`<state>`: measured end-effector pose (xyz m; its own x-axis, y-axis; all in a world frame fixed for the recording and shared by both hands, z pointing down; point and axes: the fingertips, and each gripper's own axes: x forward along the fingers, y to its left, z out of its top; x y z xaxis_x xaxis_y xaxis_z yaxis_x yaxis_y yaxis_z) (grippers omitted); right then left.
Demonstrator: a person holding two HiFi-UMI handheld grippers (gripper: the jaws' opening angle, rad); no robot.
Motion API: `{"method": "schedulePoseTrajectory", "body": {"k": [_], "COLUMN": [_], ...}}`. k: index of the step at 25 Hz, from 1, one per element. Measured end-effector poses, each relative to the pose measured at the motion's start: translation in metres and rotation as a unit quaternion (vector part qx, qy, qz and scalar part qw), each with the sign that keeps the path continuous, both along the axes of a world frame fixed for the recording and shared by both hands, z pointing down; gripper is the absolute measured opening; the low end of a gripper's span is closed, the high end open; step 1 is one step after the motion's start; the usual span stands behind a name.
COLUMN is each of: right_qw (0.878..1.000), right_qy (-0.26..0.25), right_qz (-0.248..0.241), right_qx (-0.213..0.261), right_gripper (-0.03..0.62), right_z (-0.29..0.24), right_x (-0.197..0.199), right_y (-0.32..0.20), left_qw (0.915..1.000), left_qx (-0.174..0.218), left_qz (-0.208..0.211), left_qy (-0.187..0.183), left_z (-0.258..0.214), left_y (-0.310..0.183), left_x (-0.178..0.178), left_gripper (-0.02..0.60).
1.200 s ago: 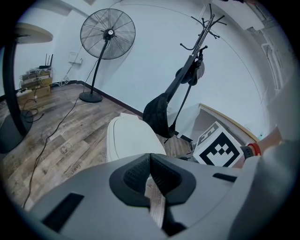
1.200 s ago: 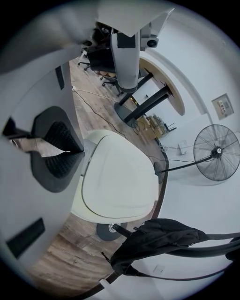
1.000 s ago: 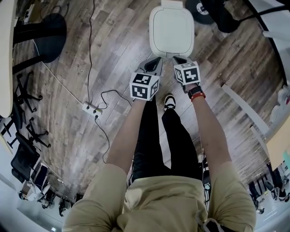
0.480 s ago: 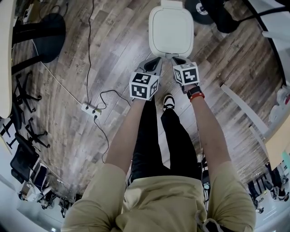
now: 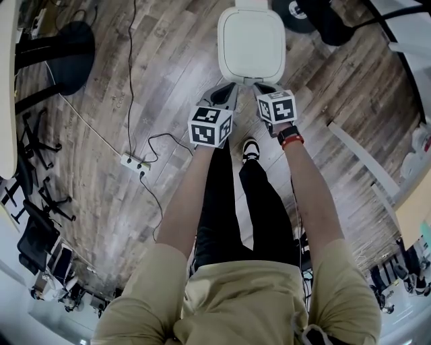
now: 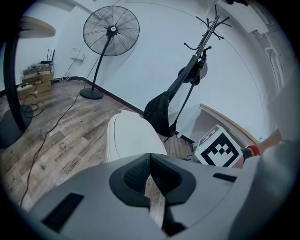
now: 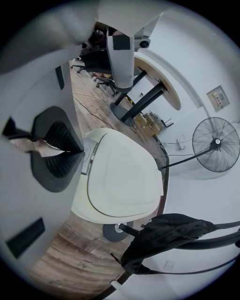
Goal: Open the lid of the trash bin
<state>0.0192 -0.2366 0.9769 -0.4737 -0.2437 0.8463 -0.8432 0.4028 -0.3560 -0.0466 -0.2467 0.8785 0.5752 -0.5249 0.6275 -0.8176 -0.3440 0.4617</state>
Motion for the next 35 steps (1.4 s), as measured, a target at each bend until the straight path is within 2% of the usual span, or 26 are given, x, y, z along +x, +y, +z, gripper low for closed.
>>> {"method": "schedulePoseTrajectory", "body": {"k": [5, 14, 21, 26, 35], "right_qw": [1.0, 1.0, 1.0, 1.0, 1.0], "right_qy": [-0.013, -0.001, -0.011, 0.013, 0.006], "right_qz": [0.006, -0.005, -0.006, 0.008, 0.012], "right_qx": [-0.004, -0.007, -0.016, -0.021, 0.002], "right_gripper": [0.015, 0.016, 0.017, 0.017, 0.016], "right_z": [0.001, -0.002, -0.008, -0.013, -0.051], "right_x": [0.0, -0.002, -0.008, 0.003, 0.01], "right_y": [0.0, 0.0, 0.001, -0.001, -0.004], "left_qw": [1.0, 1.0, 0.9999, 0.9999, 0.9997], "left_qx": [-0.001, 0.002, 0.008, 0.01, 0.017], "left_qz": [0.003, 0.008, 0.007, 0.007, 0.008], "left_qy": [-0.002, -0.004, -0.008, -0.01, -0.014], "left_z": [0.002, -0.006, -0.019, -0.025, -0.047], "left_y": [0.001, -0.001, -0.004, -0.001, 0.005], "left_x": [0.001, 0.001, -0.003, -0.006, -0.006], "left_gripper": [0.023, 0.023, 0.023, 0.023, 0.023]}}
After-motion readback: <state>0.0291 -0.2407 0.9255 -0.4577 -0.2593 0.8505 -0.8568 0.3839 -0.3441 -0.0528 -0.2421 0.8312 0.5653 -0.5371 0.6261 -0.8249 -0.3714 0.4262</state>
